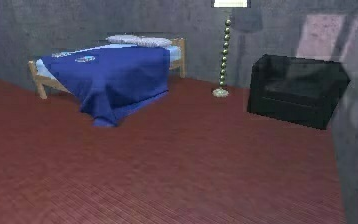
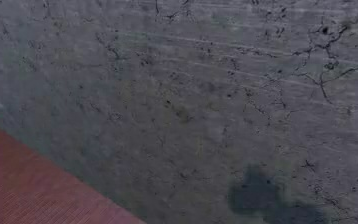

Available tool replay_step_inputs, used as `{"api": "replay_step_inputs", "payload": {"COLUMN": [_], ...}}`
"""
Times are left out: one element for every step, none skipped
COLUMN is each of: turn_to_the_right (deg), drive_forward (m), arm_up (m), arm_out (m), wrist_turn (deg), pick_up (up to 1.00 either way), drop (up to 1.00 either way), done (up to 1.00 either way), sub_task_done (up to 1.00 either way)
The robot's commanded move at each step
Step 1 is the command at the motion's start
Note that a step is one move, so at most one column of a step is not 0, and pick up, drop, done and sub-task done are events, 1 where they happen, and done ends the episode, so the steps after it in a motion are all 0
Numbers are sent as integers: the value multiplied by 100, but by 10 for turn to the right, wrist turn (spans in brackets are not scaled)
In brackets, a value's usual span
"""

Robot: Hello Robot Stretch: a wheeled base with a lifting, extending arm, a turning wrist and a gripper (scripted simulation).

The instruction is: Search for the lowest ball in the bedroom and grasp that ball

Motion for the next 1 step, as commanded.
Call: {"api": "replay_step_inputs", "payload": {"turn_to_the_right": [-450], "drive_forward": [0], "arm_up": [0], "arm_out": [0], "wrist_turn": [0], "pick_up": [0], "drop": [0], "done": [0], "sub_task_done": [0]}}
